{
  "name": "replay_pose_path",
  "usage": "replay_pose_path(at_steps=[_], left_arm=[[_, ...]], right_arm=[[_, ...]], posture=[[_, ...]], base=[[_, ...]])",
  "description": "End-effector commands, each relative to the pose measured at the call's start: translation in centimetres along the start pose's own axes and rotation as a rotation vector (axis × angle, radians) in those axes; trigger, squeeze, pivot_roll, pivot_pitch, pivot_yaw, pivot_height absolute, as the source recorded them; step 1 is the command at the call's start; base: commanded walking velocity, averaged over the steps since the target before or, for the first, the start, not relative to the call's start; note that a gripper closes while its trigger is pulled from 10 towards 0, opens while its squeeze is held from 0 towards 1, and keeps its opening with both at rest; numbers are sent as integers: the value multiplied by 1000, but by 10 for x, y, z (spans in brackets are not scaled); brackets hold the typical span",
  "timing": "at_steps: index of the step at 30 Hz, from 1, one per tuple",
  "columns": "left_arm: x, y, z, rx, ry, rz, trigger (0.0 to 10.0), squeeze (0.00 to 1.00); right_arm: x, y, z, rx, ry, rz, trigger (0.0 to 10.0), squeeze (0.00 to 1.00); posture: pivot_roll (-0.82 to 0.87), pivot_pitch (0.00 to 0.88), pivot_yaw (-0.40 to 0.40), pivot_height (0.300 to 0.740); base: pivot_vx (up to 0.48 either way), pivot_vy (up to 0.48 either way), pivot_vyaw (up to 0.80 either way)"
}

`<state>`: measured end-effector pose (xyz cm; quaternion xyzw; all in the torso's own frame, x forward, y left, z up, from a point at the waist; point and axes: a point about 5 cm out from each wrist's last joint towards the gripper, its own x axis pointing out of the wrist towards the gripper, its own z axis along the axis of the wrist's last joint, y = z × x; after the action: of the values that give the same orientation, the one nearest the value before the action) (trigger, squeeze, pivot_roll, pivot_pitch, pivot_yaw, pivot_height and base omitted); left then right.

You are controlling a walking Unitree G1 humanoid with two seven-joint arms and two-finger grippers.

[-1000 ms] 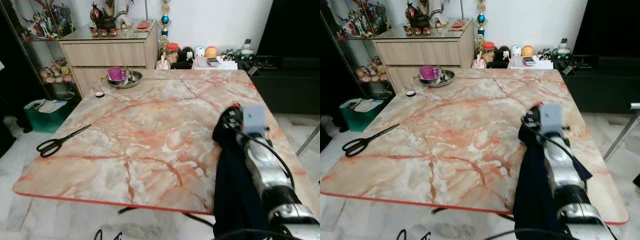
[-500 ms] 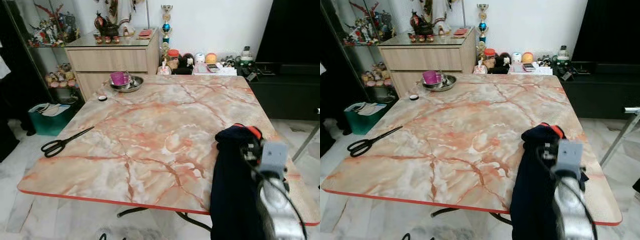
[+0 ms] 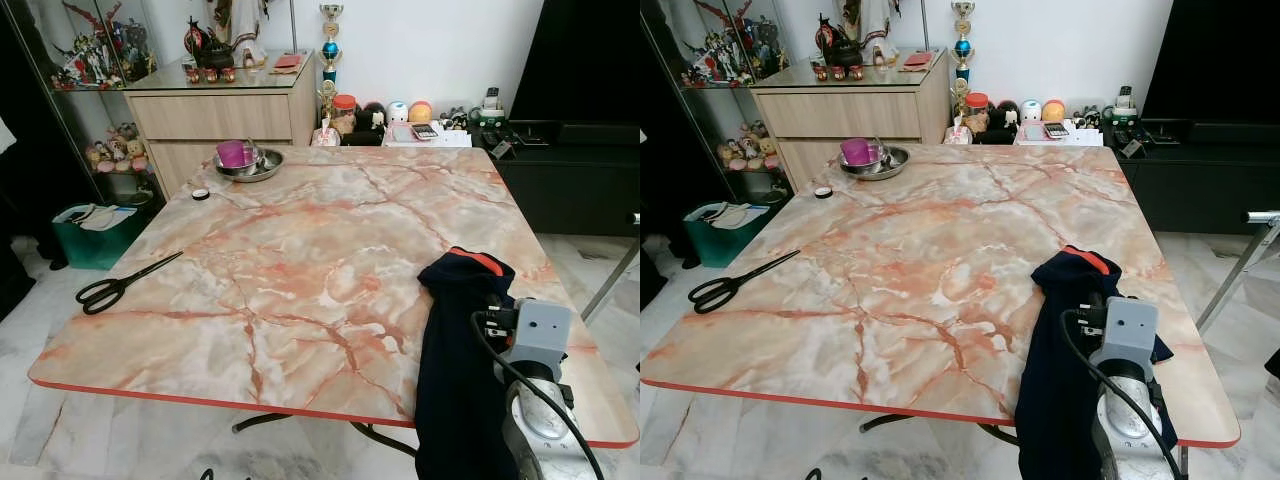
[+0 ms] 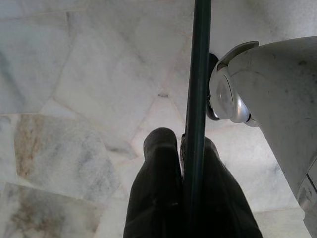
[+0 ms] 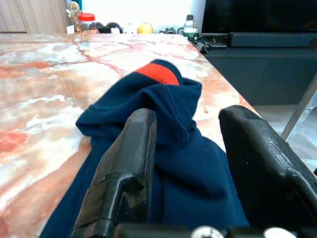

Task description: Hang hanger

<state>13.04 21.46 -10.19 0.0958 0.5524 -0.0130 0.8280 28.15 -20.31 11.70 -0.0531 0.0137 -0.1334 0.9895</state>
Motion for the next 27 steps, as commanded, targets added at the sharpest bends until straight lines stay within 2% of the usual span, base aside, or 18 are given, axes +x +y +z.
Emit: replay_pose_path(at_steps=[1, 8, 20, 27], left_arm=[[0, 3, -2, 20, 4, 11, 10000, 0], [0, 1, -2, 18, 4, 5, 10000, 0], [0, 2, -2, 27, 7, -4, 10000, 0], [0, 2, -2, 32, 11, -9, 10000, 0]], right_arm=[[2, 5, 17, 17, -72, 11, 10000, 0], [1, 5, 26, 62, -111, -7, 10000, 0], [1, 6, 23, 74, -97, 7, 10000, 0], [0, 12, 22, 45, -101, 50, 10000, 0]], posture=[[129, 0, 21, 740], [129, 0, 18, 740], [134, 0, 17, 740], [136, 0, 17, 740]], base=[[0, 0, 0], [0, -398, 0], [0, -480, 0], [0, -480, 0]])
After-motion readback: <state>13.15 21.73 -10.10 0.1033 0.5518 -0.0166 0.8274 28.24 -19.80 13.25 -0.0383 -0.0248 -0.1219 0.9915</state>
